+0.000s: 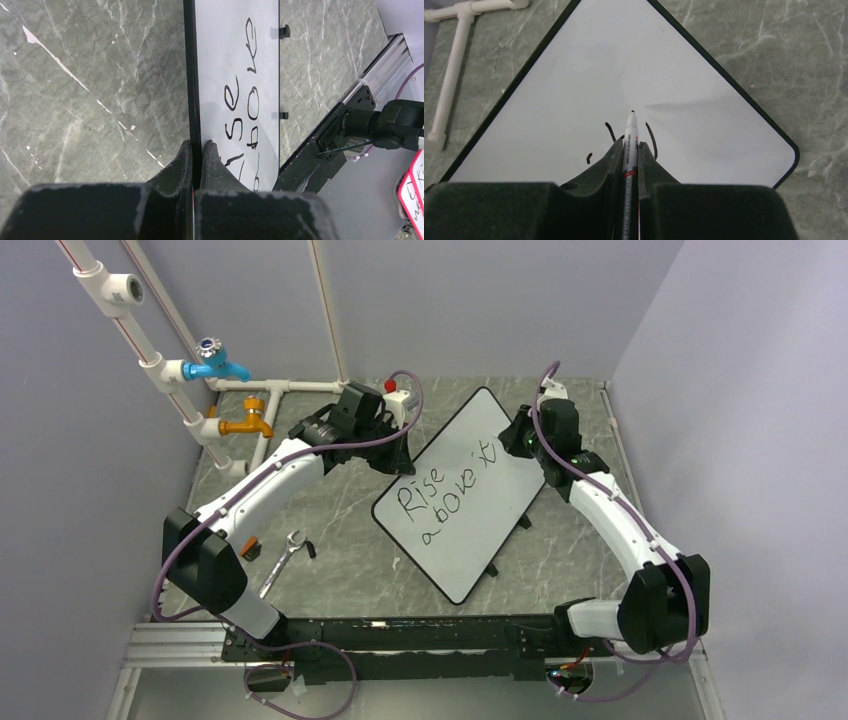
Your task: Write a sentence on the whiteboard
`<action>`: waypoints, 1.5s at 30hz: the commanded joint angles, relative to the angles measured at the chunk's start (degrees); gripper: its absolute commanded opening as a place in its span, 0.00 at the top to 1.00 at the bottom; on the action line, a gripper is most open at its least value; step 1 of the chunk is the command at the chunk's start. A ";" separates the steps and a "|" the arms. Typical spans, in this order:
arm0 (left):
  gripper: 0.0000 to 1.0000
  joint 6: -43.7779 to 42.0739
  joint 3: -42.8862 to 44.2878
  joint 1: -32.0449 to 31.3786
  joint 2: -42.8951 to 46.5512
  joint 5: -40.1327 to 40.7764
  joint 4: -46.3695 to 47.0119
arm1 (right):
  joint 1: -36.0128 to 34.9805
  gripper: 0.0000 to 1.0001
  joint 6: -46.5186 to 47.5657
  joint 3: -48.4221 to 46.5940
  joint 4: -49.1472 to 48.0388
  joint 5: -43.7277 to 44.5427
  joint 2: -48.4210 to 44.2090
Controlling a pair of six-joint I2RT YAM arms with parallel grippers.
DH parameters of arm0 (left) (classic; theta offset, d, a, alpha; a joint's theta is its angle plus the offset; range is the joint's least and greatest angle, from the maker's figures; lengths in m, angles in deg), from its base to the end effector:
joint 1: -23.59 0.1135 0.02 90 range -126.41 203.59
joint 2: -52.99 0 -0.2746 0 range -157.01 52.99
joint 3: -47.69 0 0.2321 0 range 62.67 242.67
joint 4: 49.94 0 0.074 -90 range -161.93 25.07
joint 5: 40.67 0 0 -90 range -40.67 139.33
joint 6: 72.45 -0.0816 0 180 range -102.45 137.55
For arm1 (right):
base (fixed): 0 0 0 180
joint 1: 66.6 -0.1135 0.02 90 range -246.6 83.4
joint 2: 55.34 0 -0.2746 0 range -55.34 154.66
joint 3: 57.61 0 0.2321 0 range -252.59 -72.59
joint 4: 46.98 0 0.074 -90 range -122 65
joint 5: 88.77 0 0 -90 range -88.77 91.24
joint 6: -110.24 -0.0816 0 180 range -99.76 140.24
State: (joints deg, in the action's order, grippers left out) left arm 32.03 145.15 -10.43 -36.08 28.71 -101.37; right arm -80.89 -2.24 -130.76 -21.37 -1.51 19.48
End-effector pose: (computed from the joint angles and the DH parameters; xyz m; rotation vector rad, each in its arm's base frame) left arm 0.2782 -0.2225 0.3193 0.5960 2.3402 -0.8288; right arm 0.3075 0.0823 0.3005 0.1181 2.0729 0.4462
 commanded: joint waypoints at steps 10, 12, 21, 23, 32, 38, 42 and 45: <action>1.00 -5.63 -0.03 -1.38 2.76 4.46 0.57 | -0.07 1.00 -0.55 6.09 4.94 -1.27 -16.87; 1.00 -5.86 -0.22 -1.53 2.77 6.10 0.30 | -0.06 1.00 -0.68 7.71 5.90 -3.16 -19.30; 1.00 -5.53 3.45 -3.29 0.86 8.86 -5.46 | -0.12 1.00 1.21 9.88 13.19 -8.99 -27.31; 1.00 -5.85 1.59 -3.33 1.96 8.31 -4.09 | -0.13 1.00 0.94 10.32 14.06 -10.86 -28.22; 1.00 -7.99 -1.09 -3.20 2.95 7.84 -1.03 | -1.23 1.00 -1.64 15.47 13.89 -20.07 -30.29; 1.00 -8.42 -2.72 -2.97 2.31 5.33 0.93 | -3.37 1.00 -1.10 18.28 15.94 -20.30 -31.87; 1.00 -8.13 -2.85 -2.83 1.61 5.24 0.93 | -6.29 1.00 -1.24 19.64 17.50 -19.41 -32.68; 1.00 -7.74 -2.63 -2.48 1.09 5.09 1.04 | -10.79 1.00 -2.72 20.51 17.28 -17.40 -32.70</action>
State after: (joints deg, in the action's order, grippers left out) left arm 28.99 143.34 -12.46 -34.09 33.03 -100.17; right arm -87.38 -3.47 -111.07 -4.47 -20.17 -12.38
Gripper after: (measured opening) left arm 0.025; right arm 0.138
